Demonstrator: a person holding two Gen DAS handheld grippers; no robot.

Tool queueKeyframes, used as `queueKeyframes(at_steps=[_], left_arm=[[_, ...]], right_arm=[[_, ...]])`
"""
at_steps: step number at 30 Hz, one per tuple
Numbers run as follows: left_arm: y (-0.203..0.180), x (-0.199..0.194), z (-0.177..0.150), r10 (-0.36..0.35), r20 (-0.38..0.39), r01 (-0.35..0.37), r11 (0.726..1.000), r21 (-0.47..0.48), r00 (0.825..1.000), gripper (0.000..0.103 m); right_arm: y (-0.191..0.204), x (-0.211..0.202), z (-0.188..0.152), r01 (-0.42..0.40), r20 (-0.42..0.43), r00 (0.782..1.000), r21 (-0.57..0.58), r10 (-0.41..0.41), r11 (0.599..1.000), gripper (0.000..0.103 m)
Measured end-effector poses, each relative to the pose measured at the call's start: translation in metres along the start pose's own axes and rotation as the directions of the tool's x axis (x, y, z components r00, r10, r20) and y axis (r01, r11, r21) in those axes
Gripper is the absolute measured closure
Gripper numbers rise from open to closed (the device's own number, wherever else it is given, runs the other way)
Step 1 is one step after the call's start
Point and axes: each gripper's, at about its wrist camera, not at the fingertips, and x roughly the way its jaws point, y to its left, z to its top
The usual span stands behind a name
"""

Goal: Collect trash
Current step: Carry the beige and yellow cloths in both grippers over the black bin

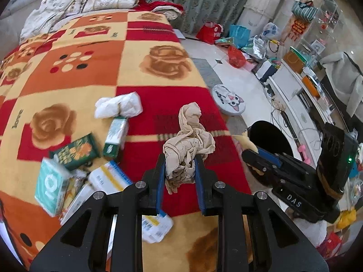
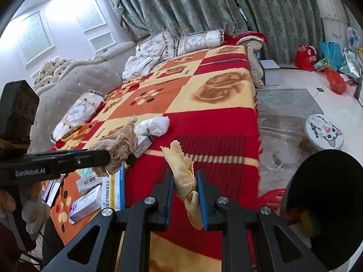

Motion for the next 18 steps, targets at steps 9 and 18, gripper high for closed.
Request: queueKeyframes(at_steps=[9,18], left_arm=[[-0.07,0.035,0.023,-0.13,-0.017,0.131,0.985,0.108,0.991,0.081],[-0.121,0.09,0.027,-0.203,-0.121,0.221,0.961,0.167,0.972,0.081]], right_arm=[[-0.111,-0.058,-0.009,0.144,0.015,0.989,0.119,-0.147,0.982,0.085],[-0.173,-0.081,-0.011,0.224,0.016,0.972,0.209,-0.233,0.952,0.085]])
